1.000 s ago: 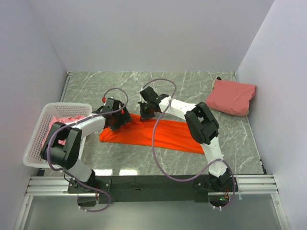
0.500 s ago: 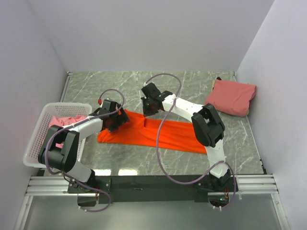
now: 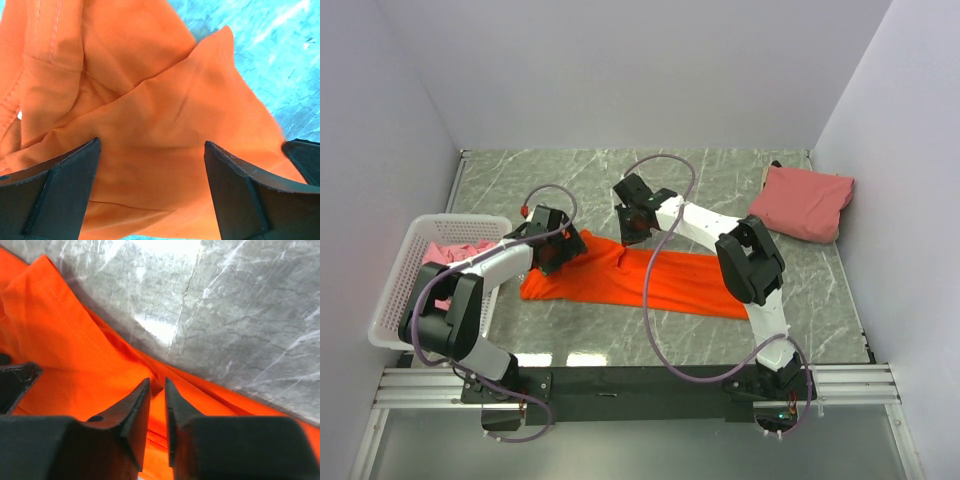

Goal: Fold and stack the t-shirts
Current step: Fold the tshirt

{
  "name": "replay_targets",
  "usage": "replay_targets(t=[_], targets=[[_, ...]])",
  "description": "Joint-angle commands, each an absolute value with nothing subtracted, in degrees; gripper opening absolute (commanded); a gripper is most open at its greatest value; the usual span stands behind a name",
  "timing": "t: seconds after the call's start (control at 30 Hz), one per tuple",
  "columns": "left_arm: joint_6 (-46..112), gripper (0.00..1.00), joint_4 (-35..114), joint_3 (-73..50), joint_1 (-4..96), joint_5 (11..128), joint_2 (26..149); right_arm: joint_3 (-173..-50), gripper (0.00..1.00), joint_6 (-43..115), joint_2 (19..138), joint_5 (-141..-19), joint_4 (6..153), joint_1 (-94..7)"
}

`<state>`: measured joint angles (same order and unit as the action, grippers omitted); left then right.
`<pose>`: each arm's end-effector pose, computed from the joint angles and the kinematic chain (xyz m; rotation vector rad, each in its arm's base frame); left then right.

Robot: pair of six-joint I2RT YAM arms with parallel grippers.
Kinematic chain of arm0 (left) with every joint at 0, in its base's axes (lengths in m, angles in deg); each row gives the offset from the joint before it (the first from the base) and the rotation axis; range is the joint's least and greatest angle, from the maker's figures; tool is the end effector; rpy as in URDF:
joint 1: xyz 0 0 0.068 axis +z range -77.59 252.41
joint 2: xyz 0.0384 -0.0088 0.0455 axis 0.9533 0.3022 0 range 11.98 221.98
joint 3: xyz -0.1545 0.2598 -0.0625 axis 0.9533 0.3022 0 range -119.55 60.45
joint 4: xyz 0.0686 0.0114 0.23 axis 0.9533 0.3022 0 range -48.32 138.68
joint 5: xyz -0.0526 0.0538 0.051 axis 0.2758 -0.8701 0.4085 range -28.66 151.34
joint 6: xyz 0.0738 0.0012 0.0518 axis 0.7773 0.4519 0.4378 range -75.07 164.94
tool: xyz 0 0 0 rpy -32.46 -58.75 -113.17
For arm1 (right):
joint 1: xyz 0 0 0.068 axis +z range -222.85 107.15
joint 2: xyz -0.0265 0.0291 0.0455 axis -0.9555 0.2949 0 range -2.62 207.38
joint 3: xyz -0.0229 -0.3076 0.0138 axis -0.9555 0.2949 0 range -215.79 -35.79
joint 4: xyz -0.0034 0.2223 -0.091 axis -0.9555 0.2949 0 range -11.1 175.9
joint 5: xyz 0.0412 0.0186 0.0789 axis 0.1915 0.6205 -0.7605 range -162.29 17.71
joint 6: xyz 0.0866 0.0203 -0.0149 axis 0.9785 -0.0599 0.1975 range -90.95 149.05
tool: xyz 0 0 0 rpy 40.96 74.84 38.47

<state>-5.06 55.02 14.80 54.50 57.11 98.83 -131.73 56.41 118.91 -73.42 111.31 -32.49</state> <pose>0.2871 -0.0864 0.1870 -0.7372 2.4542 -0.3791 0.3691 0.3157 0.1972 -0.3079 2.6354 0.4457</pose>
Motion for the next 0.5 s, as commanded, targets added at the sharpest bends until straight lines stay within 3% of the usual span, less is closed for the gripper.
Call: replay_targets(t=[0.0, 0.17, 0.33, 0.47], targets=[[-1.7, 0.91, 57.4, 8.9, 54.9, 55.8, 99.7, -135.0, 0.28, 54.6, 118.4, -74.0, 111.8, -33.3], [0.6, 0.91, 61.9, -2.1, 54.8, 54.7, 100.8, -132.6, 0.39, 51.8, 112.7, -72.4, 113.2, -33.8], [-1.0, 0.91, 67.7, -7.2, 54.2, 55.4, 100.2, -122.7, 0.40, 49.7, 103.2, -68.5, 114.7, -34.6], [-3.0, 0.91, 71.5, -3.2, 53.2, 59.0, 98.7, -114.1, 0.40, 50.0, 98.4, -67.9, 115.4, -36.3]])
